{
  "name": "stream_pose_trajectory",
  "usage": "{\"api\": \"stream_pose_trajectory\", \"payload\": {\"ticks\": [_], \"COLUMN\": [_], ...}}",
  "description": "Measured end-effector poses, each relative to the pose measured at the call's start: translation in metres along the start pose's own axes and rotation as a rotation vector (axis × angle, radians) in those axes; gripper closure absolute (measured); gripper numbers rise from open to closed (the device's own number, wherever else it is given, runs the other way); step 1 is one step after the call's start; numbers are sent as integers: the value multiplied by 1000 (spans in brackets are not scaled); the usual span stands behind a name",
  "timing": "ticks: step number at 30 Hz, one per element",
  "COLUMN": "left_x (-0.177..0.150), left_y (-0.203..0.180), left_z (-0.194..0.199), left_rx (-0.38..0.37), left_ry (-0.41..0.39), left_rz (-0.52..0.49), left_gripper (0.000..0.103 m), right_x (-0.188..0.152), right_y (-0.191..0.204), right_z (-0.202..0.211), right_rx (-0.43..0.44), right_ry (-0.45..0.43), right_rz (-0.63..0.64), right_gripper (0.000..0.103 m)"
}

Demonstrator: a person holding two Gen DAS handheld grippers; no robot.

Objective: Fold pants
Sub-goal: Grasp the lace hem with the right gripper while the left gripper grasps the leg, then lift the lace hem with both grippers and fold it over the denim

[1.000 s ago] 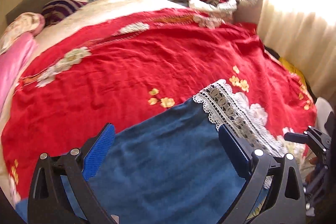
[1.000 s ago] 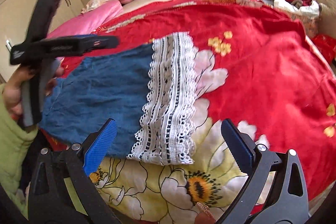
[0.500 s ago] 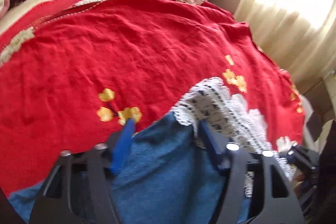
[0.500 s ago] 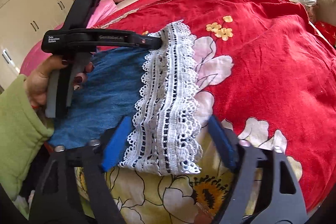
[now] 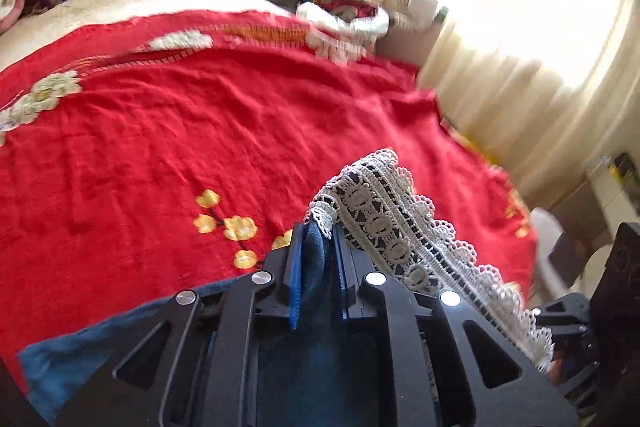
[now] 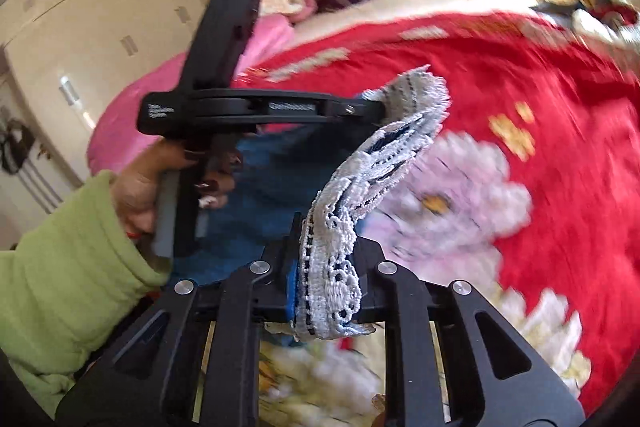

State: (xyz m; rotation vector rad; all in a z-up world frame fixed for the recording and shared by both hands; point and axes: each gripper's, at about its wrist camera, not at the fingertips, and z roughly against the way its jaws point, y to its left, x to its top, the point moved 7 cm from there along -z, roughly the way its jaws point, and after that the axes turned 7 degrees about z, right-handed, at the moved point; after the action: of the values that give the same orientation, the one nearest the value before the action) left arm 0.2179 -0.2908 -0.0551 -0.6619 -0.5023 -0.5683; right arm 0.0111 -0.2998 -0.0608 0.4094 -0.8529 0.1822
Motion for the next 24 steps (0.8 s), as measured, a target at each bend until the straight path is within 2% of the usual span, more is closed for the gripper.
{"api": "stream_pose_trajectory", "payload": {"ticks": [6, 8, 11, 13, 15, 18, 20, 23, 24], "left_x": [-2, -12, -36, -49, -60, -78, -88, -97, -100], "left_y": [26, 45, 88, 115, 139, 174, 189, 204, 208], "left_z": [65, 80, 93, 103, 122, 154, 171, 183, 185], "left_rx": [-16, 29, 155, 187, 189, 218, 212, 143, 122], "left_ry": [-107, -124, -127, -132, -167, -233, -283, -330, -336], "left_rz": [68, 97, 163, 232, 319, 445, 500, 579, 597], "left_gripper": [90, 88, 85, 81, 66, 62, 62, 61, 61], "right_x": [28, 31, 25, 15, 11, 2, -3, -11, -17], "right_y": [69, 91, 121, 139, 147, 166, 180, 194, 198], "right_z": [-6, -21, -48, -70, -88, -103, -110, -118, -117], "right_rx": [91, 125, 144, 161, 152, 166, 166, 166, 174], "right_ry": [-24, -1, 51, 105, 139, 187, 202, 229, 237], "right_rz": [163, 204, 273, 308, 349, 384, 425, 468, 477], "right_gripper": [92, 92, 92, 92, 92, 92, 92, 91, 87]}}
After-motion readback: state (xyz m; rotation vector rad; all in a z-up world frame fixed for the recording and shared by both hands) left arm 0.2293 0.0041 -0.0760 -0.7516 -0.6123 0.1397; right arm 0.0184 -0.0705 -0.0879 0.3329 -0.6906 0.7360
